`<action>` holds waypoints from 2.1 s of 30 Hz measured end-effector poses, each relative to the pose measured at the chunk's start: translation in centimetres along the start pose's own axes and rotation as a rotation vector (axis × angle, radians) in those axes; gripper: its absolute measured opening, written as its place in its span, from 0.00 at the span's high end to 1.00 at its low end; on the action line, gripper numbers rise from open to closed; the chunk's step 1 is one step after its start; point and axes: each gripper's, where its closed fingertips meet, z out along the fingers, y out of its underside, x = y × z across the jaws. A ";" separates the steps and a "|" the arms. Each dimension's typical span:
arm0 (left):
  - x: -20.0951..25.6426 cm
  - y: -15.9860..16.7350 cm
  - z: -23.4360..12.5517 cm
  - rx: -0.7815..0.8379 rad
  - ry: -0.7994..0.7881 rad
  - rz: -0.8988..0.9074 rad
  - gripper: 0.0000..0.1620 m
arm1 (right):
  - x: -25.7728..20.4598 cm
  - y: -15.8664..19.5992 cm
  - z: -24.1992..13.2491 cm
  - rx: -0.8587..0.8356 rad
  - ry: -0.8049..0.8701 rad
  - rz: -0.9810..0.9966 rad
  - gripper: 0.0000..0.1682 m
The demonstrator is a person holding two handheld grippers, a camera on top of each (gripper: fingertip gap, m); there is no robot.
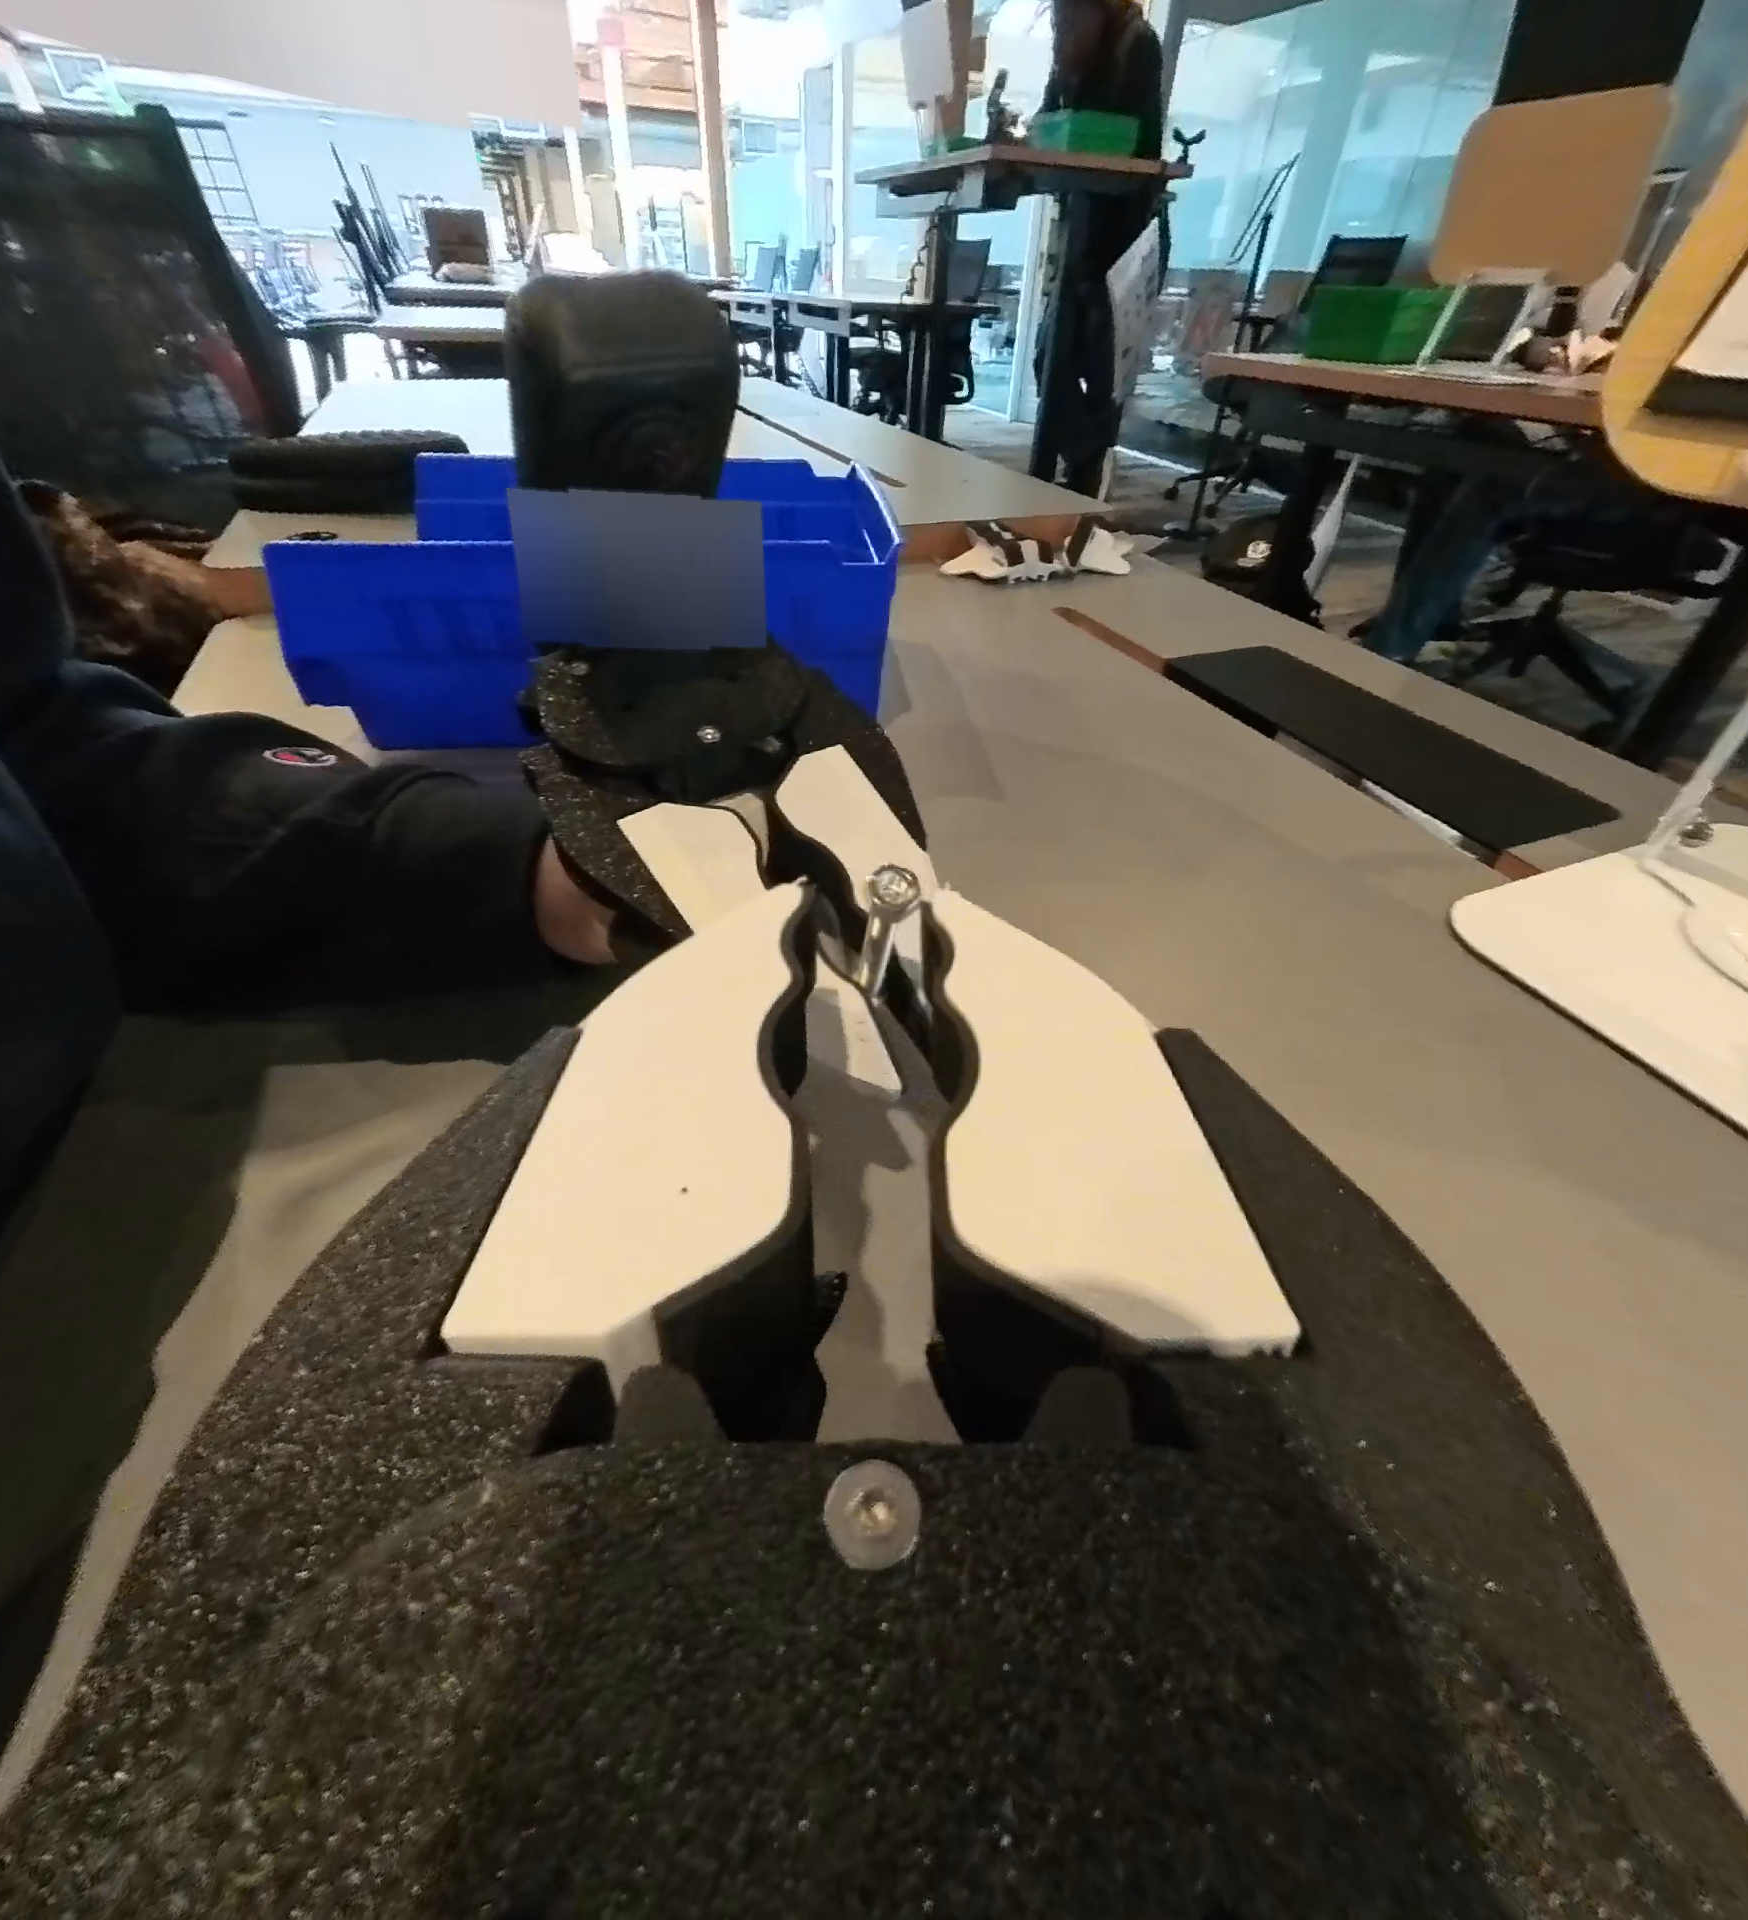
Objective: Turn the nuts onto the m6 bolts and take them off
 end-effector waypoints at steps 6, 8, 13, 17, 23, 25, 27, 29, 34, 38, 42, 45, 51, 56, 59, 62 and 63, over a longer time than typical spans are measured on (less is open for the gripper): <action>0.0 0.0 0.0 0.001 0.002 -0.002 0.95 | -1.1 0.2 0.1 -0.017 -0.075 -0.003 0.93; 0.0 0.0 0.0 0.000 0.002 -0.002 0.95 | -0.9 0.0 0.0 -0.004 -0.068 0.005 0.93; 0.0 0.0 0.0 -0.002 0.002 -0.002 0.95 | -0.4 0.1 0.1 -0.005 -0.026 0.000 0.90; -0.1 0.0 0.0 -0.001 -0.003 -0.005 0.95 | 0.1 0.2 0.1 0.007 -0.005 0.008 0.90; -0.4 -0.2 -0.1 0.016 -0.032 -0.006 0.95 | 3.9 -0.9 -1.1 0.282 0.336 0.019 0.92; -0.5 -0.2 -0.2 0.023 -0.035 -0.012 0.95 | 4.4 -0.5 -1.0 0.261 0.387 -0.024 0.92; -0.6 -0.3 -0.2 0.025 -0.036 -0.017 0.95 | 4.8 -0.5 -1.0 0.260 0.396 -0.044 0.93; -0.6 -0.3 -0.2 0.026 -0.039 -0.018 0.95 | 4.7 -0.3 -0.8 0.254 0.363 -0.019 0.93; -0.7 -0.4 -0.4 0.039 -0.049 -0.020 0.95 | 4.8 -0.7 -1.2 0.261 0.358 -0.052 0.94; -0.6 -0.7 -0.6 0.062 -0.039 -0.022 0.95 | 3.2 -2.5 -3.1 0.193 0.300 -0.095 0.95; -0.6 -0.9 -0.8 0.083 -0.031 -0.030 0.94 | -3.3 0.4 -5.7 -0.122 0.038 0.014 0.95; -0.6 -1.2 -1.0 0.103 -0.024 -0.047 0.94 | -8.6 4.8 -8.5 -0.356 -0.083 0.046 0.94; -0.6 -1.5 -1.2 0.130 -0.012 -0.066 0.94 | -13.7 9.5 -11.4 -0.507 -0.122 0.103 0.91; -0.5 -1.4 -1.2 0.127 -0.007 -0.056 0.94 | -13.6 10.9 -12.1 -0.573 -0.076 0.080 0.87; -0.5 -1.4 -1.2 0.126 -0.006 -0.055 0.94 | -13.7 11.5 -12.1 -0.599 -0.079 0.070 0.88; -0.5 -1.5 -1.2 0.129 -0.005 -0.057 0.94 | -13.7 12.2 -12.2 -0.628 -0.079 0.065 0.89; -0.5 -1.5 -1.2 0.129 -0.004 -0.057 0.94 | -13.7 12.1 -12.1 -0.617 -0.076 0.065 0.90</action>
